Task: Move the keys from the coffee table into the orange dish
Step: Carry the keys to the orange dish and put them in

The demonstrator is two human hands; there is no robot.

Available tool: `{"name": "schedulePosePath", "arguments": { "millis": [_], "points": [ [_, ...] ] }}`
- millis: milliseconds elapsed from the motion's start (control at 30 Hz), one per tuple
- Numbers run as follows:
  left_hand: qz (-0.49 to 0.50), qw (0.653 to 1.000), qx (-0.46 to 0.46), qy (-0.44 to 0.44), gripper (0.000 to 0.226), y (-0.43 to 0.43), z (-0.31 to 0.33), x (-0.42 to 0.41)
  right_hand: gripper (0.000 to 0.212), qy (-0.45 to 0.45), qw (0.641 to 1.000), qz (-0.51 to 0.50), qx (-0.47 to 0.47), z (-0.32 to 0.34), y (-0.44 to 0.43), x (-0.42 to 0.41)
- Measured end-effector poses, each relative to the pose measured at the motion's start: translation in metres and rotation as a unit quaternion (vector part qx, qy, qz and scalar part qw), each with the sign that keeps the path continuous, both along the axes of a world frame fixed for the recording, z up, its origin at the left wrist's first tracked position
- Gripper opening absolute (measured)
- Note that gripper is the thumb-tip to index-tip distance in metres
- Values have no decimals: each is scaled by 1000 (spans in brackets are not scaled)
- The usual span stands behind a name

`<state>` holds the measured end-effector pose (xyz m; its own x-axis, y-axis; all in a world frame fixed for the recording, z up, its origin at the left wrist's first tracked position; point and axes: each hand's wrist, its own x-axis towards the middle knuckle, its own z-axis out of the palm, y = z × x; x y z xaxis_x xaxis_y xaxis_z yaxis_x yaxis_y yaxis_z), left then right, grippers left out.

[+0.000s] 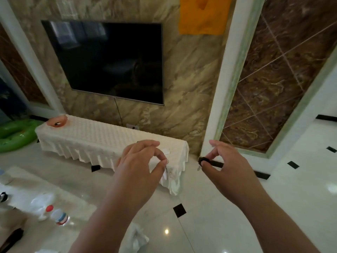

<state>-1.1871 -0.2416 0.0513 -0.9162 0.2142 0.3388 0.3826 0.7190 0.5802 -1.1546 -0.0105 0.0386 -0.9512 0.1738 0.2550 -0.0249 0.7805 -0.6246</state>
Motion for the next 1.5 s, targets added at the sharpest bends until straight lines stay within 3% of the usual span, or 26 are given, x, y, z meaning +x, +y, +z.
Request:
{"name": "schedulePosePath", "arguments": {
  "millis": [400, 667, 1000, 1233, 1500],
  "points": [
    [-4, 1000, -15, 5, 6, -38, -2, -152, 14, 26, 999, -14, 45, 14, -38, -141],
    [19, 1000, 2, -15, 2, -81, -5, -206, 17, 27, 997, 32, 59, 13, -78, -219],
    [166, 985, -29, -26, 8, -138, -16, -259, 15, -12, 983, 175, 46, 5, -147, -339],
    [301, 953, -2, -15, 5, -146, -12, -309, 10, -19, 956, 290, 43, 19, -174, -445],
    [403, 915, 10, -18, 6, -127, -11, -364, 10, -11, 939, 341, 49, 19, -181, -551]
  ]
}}
